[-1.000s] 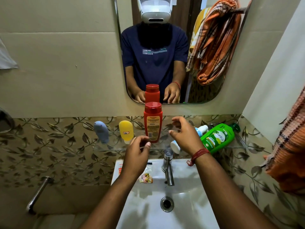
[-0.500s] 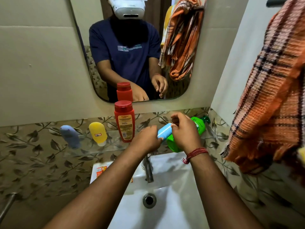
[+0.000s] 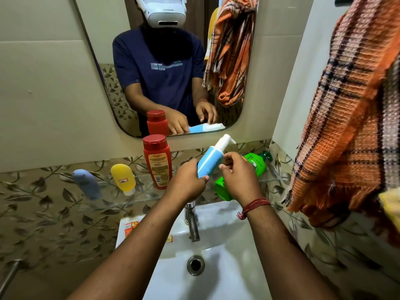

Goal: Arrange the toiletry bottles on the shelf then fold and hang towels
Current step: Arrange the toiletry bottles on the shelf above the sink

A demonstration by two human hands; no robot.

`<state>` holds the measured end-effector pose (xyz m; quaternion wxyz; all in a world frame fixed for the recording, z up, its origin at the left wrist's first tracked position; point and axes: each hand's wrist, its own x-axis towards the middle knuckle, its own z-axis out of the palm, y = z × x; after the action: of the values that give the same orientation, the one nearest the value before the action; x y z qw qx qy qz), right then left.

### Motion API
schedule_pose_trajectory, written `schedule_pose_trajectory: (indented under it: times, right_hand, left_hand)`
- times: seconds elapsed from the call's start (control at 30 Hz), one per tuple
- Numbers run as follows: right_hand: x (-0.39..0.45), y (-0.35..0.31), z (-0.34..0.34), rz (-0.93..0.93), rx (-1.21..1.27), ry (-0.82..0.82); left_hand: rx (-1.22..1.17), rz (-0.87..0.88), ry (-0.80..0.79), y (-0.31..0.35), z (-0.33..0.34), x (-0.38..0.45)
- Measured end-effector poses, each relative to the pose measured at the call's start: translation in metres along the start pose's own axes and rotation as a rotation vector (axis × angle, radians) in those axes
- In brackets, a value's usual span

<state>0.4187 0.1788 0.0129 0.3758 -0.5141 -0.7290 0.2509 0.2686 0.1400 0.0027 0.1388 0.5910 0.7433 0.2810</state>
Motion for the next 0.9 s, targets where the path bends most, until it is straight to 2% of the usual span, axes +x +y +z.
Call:
schedule_pose_trajectory:
  times: [0.13, 0.23, 0.53, 0.9]
  right_hand:
    - [0.007, -0.010, 0.008, 0.137, 0.362, -0.078]
    - [0.014, -0.020, 0.011, 0.143, 0.558, -0.124]
    - [0.037, -0.028, 0.019, -0.010, 0.269, -0.270]
    - [0.038, -0.022, 0.035, -0.031, 0.129, -0.271]
  left_hand:
    - [-0.429, 0.042, 0.008, 0.004, -0.007, -0.006]
    - [-0.522, 0.061, 0.050, 0.004, -0.010, -0.007]
    - [-0.573, -0.048, 0.099, -0.001, -0.006, 0.003]
    - [-0.609, -0.146, 0.066, -0.014, 0.006, 0.005]
